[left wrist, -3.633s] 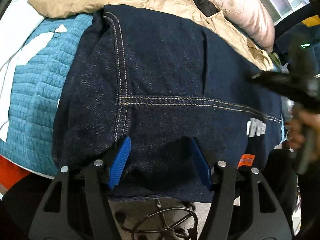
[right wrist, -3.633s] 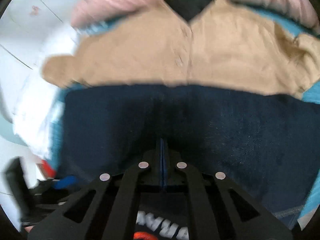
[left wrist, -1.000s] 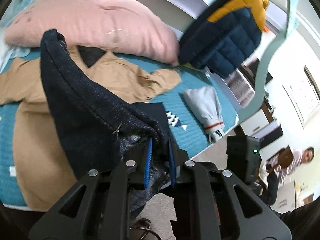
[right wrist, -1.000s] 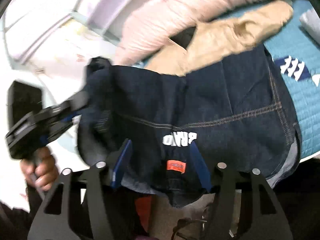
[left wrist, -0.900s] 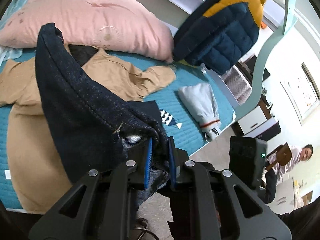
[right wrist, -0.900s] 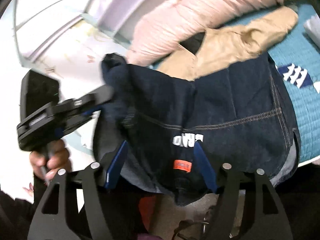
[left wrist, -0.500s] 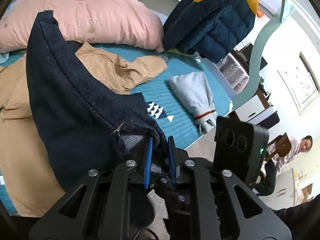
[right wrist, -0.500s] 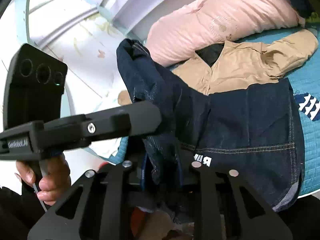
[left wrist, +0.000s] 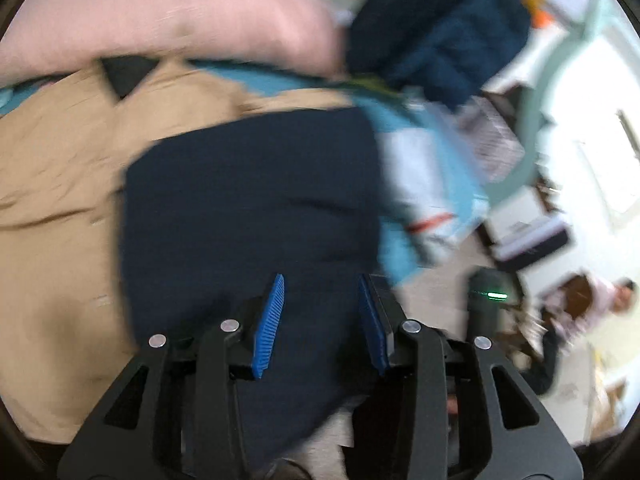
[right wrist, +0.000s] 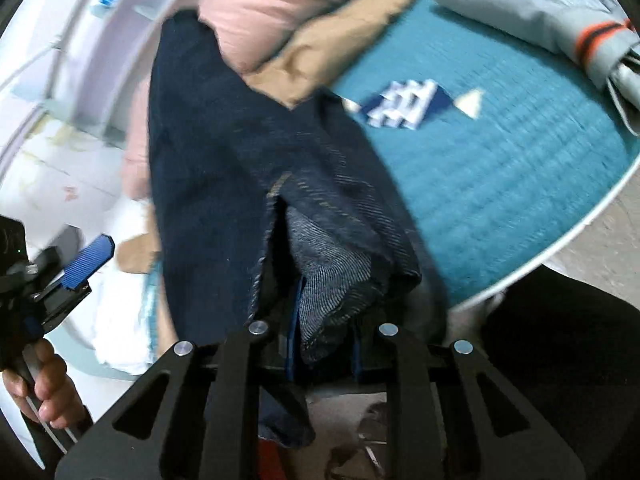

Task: Fold large clothes

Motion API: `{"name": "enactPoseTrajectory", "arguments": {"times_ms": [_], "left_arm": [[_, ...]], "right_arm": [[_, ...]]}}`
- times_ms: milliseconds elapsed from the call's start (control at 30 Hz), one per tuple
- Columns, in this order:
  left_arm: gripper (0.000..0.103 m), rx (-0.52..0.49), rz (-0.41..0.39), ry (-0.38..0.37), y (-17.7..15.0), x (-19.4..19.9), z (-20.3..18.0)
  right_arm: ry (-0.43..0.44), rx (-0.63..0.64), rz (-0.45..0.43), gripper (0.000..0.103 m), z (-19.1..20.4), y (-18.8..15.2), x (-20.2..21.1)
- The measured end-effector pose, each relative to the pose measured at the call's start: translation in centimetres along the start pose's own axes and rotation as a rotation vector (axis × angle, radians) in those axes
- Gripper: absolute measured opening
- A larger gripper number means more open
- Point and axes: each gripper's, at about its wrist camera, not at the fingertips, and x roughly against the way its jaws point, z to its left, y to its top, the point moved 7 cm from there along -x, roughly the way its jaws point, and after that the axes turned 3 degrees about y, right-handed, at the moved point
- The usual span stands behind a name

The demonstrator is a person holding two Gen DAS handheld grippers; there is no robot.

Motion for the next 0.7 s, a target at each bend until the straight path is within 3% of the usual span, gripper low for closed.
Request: {"name": "enactPoseTrajectory", "arguments": {"times_ms": [100,200,267,400,467,567,633,700], "left_arm": [[0.039,0.087,0.050,0.101,-0.5,-2.7,4.3],[0.039,0.133,0.084,0.081,-0.5,-5.3,6.2],[0.039,0.108,0.087,0.111,-0.2,-5.7,6.3],[0.039,0.088,0.115,0.170,0.1,-6.8,6.6],[0.039,0.099,0.125,0.171,0.2,-7.6,6.6],[0.041,0.095,0.141,0.158,0.6,-7.6,6.2],[0.045,0.094,0.151,0.128,0.7,-7.1,6.0],[0.045,0.083,0.153,0.109,0.6,-6.6,6.0]], "right_arm": [[-0.052,-0.033,0.036,0.020,-1.7,-0.3,-1.1],[-0.077,-0.075,0.037,0.030,-2.6,-0.3,-1.0],[-0.081,-0.091,0.007,0.032,-2.9,0.1,0.3],[-0.134,0.009,-0.103,0.035,-1.7,1.1,4.6],[-0.119,0.080,-0.162,0.035,0.1,1.6,6.3],[0.018,0.164,-0.152,0.030,3.5,2.3,6.0],[0.048,0.237,-0.152,0.019,5.6,3.8,4.5],[0.082,0.294,-0.149,0.016,7.1,5.8,2.4]]}}
